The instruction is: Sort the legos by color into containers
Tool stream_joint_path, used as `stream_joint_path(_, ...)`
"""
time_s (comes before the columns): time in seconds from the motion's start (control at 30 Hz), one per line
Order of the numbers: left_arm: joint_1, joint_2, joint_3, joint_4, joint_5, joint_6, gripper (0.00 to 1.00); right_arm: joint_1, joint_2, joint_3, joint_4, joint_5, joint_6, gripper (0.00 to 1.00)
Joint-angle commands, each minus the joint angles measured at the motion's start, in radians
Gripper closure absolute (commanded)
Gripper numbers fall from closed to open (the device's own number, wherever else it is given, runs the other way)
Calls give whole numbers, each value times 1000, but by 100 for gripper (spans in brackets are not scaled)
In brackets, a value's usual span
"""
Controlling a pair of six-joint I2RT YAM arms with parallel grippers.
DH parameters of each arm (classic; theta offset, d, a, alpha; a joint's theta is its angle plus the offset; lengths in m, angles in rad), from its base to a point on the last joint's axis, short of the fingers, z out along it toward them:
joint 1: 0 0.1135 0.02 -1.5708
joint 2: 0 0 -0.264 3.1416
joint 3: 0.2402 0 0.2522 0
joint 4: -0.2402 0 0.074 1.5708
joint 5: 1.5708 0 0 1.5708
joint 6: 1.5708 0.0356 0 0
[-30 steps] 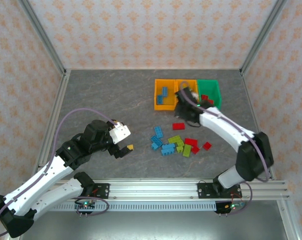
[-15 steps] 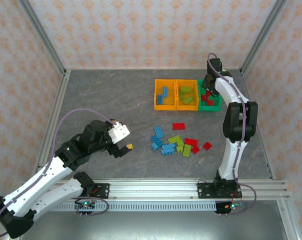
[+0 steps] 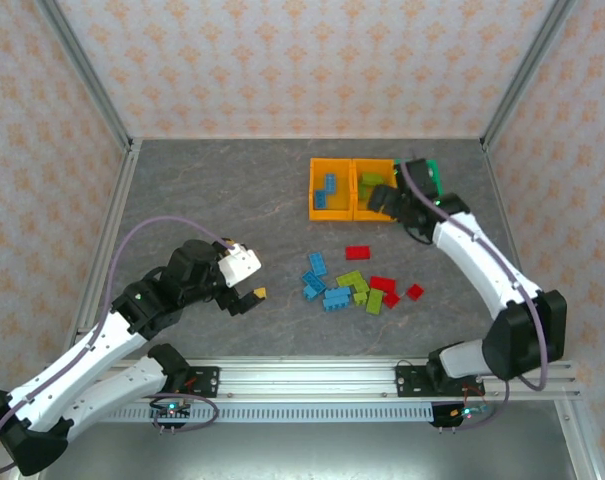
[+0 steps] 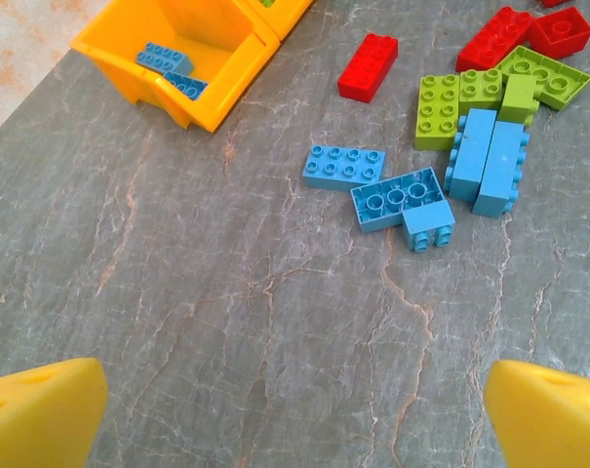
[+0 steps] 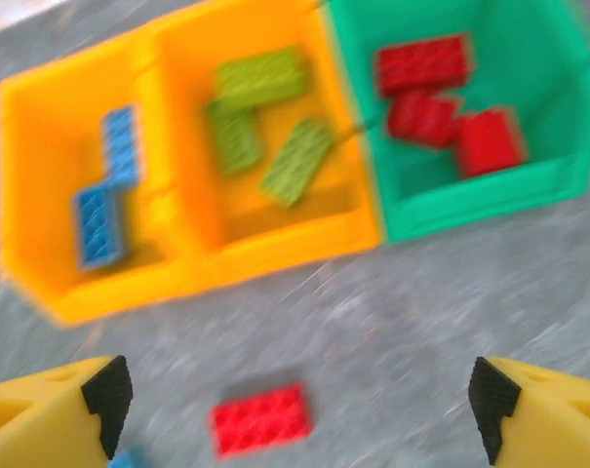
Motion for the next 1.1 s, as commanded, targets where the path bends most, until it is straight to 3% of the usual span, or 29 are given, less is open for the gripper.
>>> stream_joint_path(0.0,9,-4,-5,-10,-15,8,0,79,52,-68,-8,-6,-26,1)
stream_joint_path(0.23,9,-8,-5,-15,-12,6,0,132,317,-14,-66,-54,-121,1)
stream_joint_path(0.43,9,-23,-11,-13,-31,8,0,135,430,-3,2,-103,-131,1)
stream_joint_path(0.6,9,-20,-10,-14,-26,8,0,134,488,8,12,-103,-113,19)
stream_joint_path(0.77,9,-20,-9,-13,-23,9,0,135,494,7,30,-88,-102,22)
stream_joint_path(0.93,9,-21,-10,-15,-25,8,0,136,487,5,39,-85,-88,39)
stream_joint_path(1.07,9,-24,-12,-13,-25,8,0,135,406,-45,60,-61,-54,44)
